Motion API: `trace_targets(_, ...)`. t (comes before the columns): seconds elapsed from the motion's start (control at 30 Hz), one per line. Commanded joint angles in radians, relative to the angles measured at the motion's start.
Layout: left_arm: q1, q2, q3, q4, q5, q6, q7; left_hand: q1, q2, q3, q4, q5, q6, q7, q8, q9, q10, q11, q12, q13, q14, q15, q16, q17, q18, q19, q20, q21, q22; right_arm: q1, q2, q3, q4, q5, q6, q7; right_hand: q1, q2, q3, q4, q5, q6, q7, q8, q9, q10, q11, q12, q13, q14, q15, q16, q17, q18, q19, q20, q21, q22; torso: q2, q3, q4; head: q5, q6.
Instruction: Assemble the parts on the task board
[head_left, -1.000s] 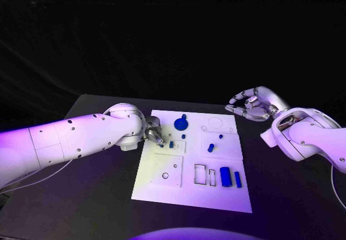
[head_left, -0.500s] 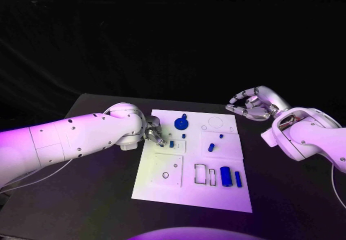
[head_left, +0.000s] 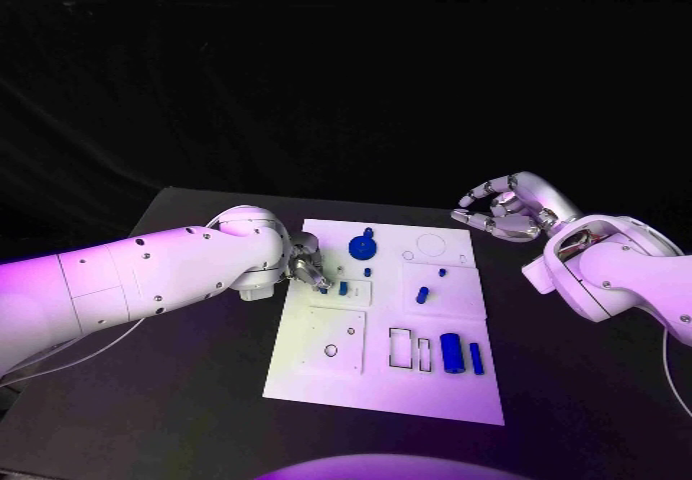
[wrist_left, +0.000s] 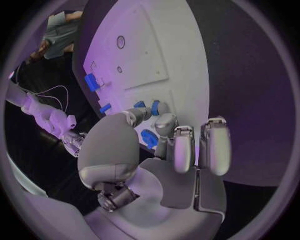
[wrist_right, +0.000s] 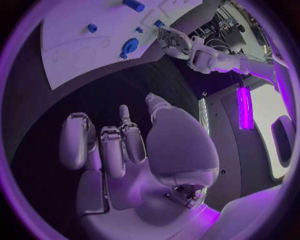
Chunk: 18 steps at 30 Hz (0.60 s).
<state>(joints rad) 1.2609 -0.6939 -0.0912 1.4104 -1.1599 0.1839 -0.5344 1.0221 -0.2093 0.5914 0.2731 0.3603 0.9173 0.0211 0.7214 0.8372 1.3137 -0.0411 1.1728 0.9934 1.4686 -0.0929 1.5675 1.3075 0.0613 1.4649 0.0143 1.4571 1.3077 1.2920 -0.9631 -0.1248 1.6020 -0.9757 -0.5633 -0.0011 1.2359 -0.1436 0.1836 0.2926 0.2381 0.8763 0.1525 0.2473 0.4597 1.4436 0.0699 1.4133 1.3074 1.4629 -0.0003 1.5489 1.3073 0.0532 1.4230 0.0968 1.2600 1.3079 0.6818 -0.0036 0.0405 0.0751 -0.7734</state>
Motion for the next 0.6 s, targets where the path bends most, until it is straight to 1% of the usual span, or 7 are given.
trace_targets(0.03, 0.0, 0.002, 0.0, -0.002, 0.004, 0.011, -0.001, -0.011, -0.004, -0.009, 0.004, -0.002, 0.002, 0.006, -0.002, -0.001, 0.008, -0.001, 0.005, -0.001, 0.102, -0.006, 0.003, 0.263, -0.016, 0.022, -0.007, 0.006, 0.051, -0.001, 0.0, 0.0, 0.0, -0.006, 0.008, 0.008, 0.0, 0.004, -0.006, -0.001, 0.005, -0.002, -0.005, 0.006, 0.001, -0.005, -0.004, -0.007, 0.106, 0.09, -0.006, -0.005, 0.189, 0.02, -0.006, 0.001, -0.005, 0.034, 0.0, 0.0, -0.0003, 0.001, 0.0)
trace_targets(0.17, 0.0, 0.002, 0.0, -0.005, 0.004, 0.011, -0.001, -0.019, -0.006, -0.029, 0.013, -0.002, 0.003, 0.006, -0.002, -0.004, 0.006, -0.001, 0.004, -0.003, 0.102, -0.006, 0.003, 0.263, -0.016, 0.022, -0.007, 0.006, 0.052, -0.001, 0.0, 0.0, 0.0, -0.006, 0.007, 0.009, -0.003, 0.004, -0.008, -0.001, 0.004, -0.003, -0.005, 0.006, 0.001, -0.006, -0.004, -0.007, 0.105, 0.091, -0.006, -0.005, 0.189, 0.02, -0.006, 0.001, -0.007, 0.033, 0.0, 0.0002, -0.0003, 0.001, 0.0)
trace_targets(0.37, 0.0, 0.002, 0.0, -0.007, 0.007, 0.012, 0.0, -0.026, -0.009, -0.048, 0.016, -0.003, 0.003, 0.007, -0.001, -0.006, 0.007, 0.0, 0.006, -0.002, 0.102, -0.006, 0.003, 0.263, -0.016, 0.022, -0.006, 0.006, 0.052, -0.001, 0.0, 0.0, 0.0, -0.006, 0.007, 0.009, -0.004, 0.003, -0.009, -0.001, 0.004, -0.003, -0.005, 0.006, 0.001, -0.006, -0.004, -0.007, 0.105, 0.09, -0.006, -0.005, 0.189, 0.02, -0.006, 0.0, -0.006, 0.033, 0.0, 0.0004, -0.0004, 0.001, 0.001)
trace_targets(0.6, 0.0, 0.002, 0.0, -0.01, 0.021, 0.009, 0.0, -0.057, -0.01, -0.103, 0.018, -0.003, 0.005, 0.007, -0.002, -0.013, 0.007, 0.0, 0.008, -0.002, 0.102, -0.005, 0.003, 0.263, -0.017, 0.023, -0.006, 0.007, 0.055, -0.001, 0.0, 0.0, -0.001, -0.009, 0.006, 0.009, -0.005, 0.003, -0.01, -0.001, 0.004, -0.003, -0.005, 0.006, 0.001, -0.006, -0.004, -0.007, 0.105, 0.09, -0.006, -0.005, 0.187, 0.021, -0.007, 0.0, -0.008, 0.032, 0.0, 0.0003, -0.0009, 0.002, 0.001)
